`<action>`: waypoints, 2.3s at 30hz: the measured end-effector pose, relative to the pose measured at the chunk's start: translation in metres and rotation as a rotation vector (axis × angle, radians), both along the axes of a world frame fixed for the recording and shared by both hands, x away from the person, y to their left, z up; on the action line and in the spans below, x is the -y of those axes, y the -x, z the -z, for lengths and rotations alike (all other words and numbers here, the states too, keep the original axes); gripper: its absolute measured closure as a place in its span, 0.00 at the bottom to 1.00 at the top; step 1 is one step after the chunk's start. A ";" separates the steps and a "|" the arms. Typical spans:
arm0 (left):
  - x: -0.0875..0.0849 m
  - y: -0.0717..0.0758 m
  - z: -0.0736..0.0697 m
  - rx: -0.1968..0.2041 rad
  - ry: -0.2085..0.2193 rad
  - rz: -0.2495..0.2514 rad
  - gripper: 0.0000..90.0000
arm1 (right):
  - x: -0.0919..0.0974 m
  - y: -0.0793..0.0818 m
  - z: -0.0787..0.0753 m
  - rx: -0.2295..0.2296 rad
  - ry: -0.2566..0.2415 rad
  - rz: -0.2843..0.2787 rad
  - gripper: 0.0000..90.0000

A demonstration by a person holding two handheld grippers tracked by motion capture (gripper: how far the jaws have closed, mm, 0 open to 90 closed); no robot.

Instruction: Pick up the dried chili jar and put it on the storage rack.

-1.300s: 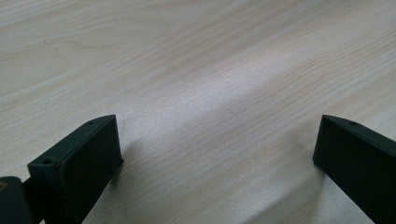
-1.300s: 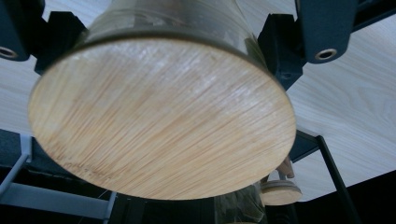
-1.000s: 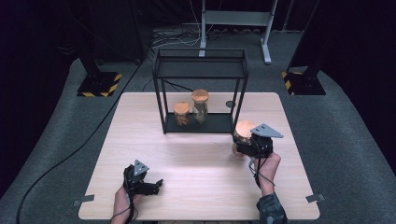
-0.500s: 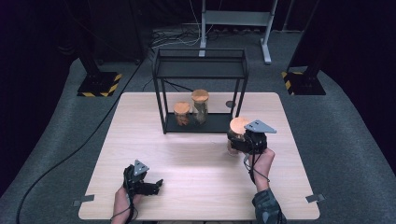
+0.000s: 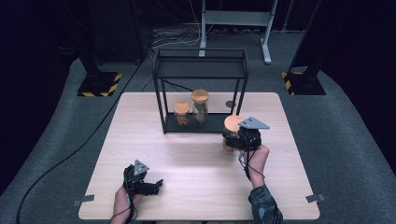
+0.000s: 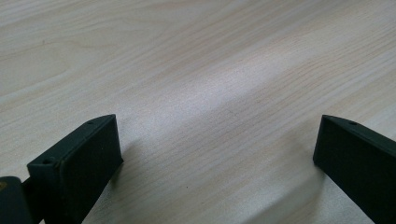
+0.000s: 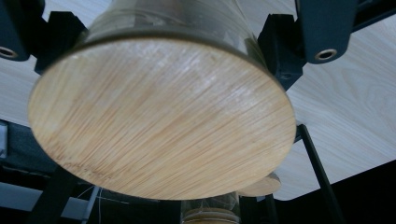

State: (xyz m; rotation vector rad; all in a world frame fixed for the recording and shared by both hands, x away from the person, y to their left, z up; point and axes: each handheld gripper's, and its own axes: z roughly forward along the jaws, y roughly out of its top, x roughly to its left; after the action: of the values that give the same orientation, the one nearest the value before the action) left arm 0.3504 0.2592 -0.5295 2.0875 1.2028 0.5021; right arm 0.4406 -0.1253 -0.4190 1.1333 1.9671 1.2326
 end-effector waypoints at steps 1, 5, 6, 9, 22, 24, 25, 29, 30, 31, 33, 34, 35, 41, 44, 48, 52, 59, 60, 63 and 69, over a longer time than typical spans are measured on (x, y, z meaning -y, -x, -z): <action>0.000 0.000 0.000 0.000 0.000 0.000 0.00 | -0.001 -0.001 0.000 0.000 0.001 -0.001 0.27; 0.000 0.000 0.000 0.000 0.000 0.000 0.00 | -0.004 -0.004 -0.001 -0.001 0.008 -0.006 0.27; 0.000 0.000 0.000 0.000 -0.002 0.001 0.00 | -0.005 -0.005 -0.001 0.000 0.008 -0.006 0.27; 0.000 0.000 0.000 0.000 -0.001 0.001 0.00 | -0.007 -0.006 -0.001 -0.001 0.005 -0.007 0.27; 0.000 0.000 0.000 0.001 -0.001 0.000 0.00 | -0.012 -0.014 -0.001 -0.003 0.002 0.002 0.27; 0.000 0.000 0.000 0.001 -0.001 0.000 0.00 | -0.013 -0.016 -0.001 -0.001 0.006 0.003 0.27; 0.000 0.000 0.000 0.001 -0.001 0.000 0.00 | -0.014 -0.016 -0.002 -0.001 0.005 0.005 0.27; 0.000 0.000 0.000 0.001 -0.001 0.000 0.00 | -0.015 -0.019 -0.002 0.001 0.005 0.005 0.27; 0.000 0.000 0.000 0.001 -0.001 0.000 0.00 | -0.016 -0.020 -0.002 0.001 0.006 0.006 0.27; 0.000 0.000 0.000 0.001 -0.001 0.000 0.00 | -0.017 -0.020 -0.002 -0.001 0.007 0.007 0.27; 0.000 0.000 0.000 0.001 -0.001 0.000 0.00 | -0.018 -0.022 -0.002 -0.002 0.007 0.006 0.27; 0.000 0.000 0.000 0.001 -0.001 0.000 0.00 | -0.018 -0.023 -0.002 -0.002 0.007 0.008 0.27; 0.000 0.000 0.000 0.001 -0.002 0.000 0.00 | -0.019 -0.024 -0.003 -0.001 0.007 0.008 0.27; 0.000 0.000 0.000 0.002 -0.002 0.002 0.00 | -0.022 -0.030 -0.003 -0.002 -0.003 0.014 0.27; 0.000 0.000 0.000 0.001 -0.002 0.002 0.00 | -0.024 -0.032 -0.003 -0.005 -0.004 0.014 0.27; 0.000 0.000 0.000 0.001 -0.002 0.002 0.00 | -0.027 -0.036 -0.002 -0.009 -0.003 0.016 0.27; 0.000 0.000 0.000 0.001 -0.002 0.002 0.00 | -0.028 -0.039 -0.001 -0.009 -0.009 0.020 0.27; 0.000 0.000 0.000 0.001 -0.002 0.002 0.00 | -0.029 -0.044 -0.002 -0.010 -0.006 0.023 0.27; 0.000 0.000 0.000 0.001 -0.001 0.002 0.00 | -0.029 -0.045 -0.003 -0.010 -0.007 0.024 0.27; 0.000 0.000 0.000 0.002 -0.002 0.002 0.00 | -0.030 -0.047 -0.003 -0.010 -0.009 0.027 0.27; 0.000 0.000 0.000 0.001 -0.002 0.001 0.00 | -0.034 -0.051 -0.003 -0.011 -0.012 0.028 0.27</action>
State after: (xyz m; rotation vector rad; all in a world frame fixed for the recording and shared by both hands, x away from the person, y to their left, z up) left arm 0.3502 0.2591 -0.5294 2.0892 1.2003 0.5042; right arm 0.4920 -0.0917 -0.4163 1.1717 1.9476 1.2274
